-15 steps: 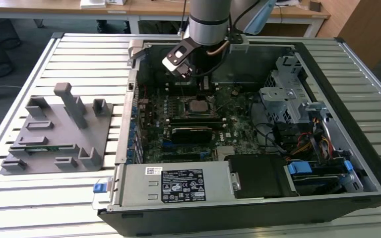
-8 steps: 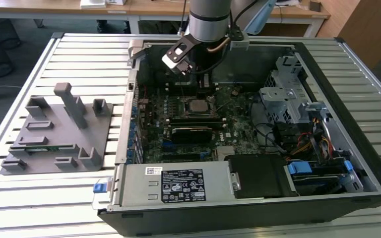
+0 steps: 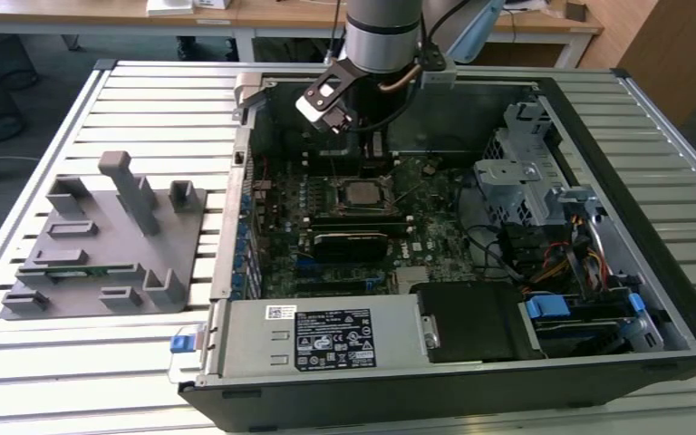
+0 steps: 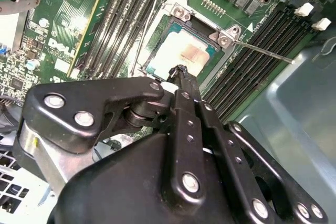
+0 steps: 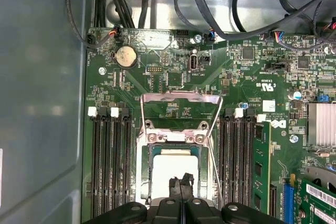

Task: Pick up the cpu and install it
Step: 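Close the cpu cover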

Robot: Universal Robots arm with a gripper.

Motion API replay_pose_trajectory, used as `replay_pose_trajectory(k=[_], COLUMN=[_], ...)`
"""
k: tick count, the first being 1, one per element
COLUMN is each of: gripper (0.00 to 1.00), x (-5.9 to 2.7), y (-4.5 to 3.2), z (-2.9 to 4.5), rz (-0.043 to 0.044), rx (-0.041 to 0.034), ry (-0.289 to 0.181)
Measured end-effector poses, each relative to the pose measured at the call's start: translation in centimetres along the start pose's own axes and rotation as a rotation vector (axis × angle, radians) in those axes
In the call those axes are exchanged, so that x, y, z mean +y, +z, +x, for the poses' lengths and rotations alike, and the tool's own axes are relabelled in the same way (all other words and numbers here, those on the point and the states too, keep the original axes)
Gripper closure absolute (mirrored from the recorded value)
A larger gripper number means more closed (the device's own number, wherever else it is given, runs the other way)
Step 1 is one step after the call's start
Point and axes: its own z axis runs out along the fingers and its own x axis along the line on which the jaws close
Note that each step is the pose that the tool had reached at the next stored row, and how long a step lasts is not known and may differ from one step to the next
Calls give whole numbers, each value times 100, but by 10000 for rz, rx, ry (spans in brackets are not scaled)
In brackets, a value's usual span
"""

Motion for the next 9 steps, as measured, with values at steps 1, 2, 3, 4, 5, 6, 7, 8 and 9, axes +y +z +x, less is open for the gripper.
replay_pose_trajectory(k=[1,2,3,4,5,6,7,8,9], gripper=[89,89,89,89,89,89,89,89,89], x=[0,0,0,0,0,0,1,1,1], y=[-3,-7,-12,-19,-26,-32,-39,-47,-53], z=[0,0,-1,-1,-1,-1,-1,-1,-1], rz=[0,1,1,0,0,0,0,0,0], rx=[0,-1,-1,0,0,0,0,1,0], ry=[0,0,0,0,0,0,0,0,0])
